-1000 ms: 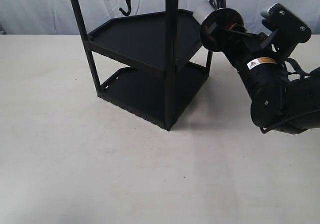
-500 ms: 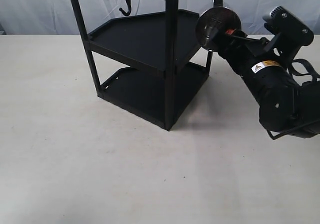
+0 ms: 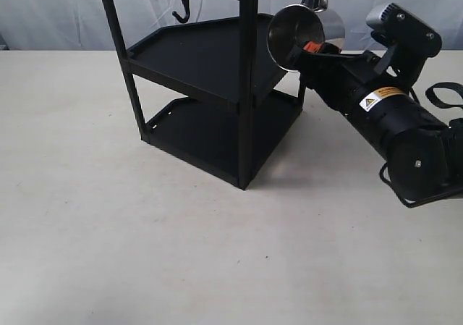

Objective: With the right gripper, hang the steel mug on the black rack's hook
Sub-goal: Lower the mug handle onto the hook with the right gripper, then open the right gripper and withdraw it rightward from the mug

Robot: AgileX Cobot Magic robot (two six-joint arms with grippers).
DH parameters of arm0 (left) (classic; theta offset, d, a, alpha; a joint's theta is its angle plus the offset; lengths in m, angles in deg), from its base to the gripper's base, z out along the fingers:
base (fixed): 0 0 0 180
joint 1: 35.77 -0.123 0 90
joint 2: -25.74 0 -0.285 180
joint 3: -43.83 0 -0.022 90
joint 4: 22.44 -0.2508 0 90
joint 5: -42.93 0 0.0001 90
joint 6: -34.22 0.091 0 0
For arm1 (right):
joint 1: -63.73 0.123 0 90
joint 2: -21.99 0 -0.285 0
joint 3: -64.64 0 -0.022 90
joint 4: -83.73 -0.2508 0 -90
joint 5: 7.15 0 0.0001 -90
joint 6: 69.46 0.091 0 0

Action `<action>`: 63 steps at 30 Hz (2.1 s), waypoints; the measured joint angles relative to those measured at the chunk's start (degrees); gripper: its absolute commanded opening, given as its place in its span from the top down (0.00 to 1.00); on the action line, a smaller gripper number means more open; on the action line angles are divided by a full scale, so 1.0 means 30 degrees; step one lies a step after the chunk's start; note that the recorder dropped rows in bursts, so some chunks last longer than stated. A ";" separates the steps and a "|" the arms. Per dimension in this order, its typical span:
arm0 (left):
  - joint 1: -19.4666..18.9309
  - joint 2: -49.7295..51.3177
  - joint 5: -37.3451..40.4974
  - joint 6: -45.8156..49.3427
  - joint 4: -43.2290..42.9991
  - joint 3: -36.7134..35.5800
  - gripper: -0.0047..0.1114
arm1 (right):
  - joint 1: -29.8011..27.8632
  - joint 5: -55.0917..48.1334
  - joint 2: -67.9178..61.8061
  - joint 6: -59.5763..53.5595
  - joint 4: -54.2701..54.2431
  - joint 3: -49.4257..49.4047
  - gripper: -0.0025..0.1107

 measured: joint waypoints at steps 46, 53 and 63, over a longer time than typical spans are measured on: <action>0.0000 0.0000 0.0000 0.0000 0.0000 0.0000 0.96 | 0.0481 -0.2364 0.6074 0.1329 0.1516 -0.4105 0.55; 0.0000 0.0000 0.0000 0.0000 0.0000 0.0000 0.96 | 0.0481 -0.2620 1.0733 0.1329 0.1500 -0.6888 0.98; 0.0000 0.0000 0.0000 0.0000 0.0000 0.0000 0.96 | 0.0481 -0.4673 1.8816 0.1030 0.0116 -0.8954 0.98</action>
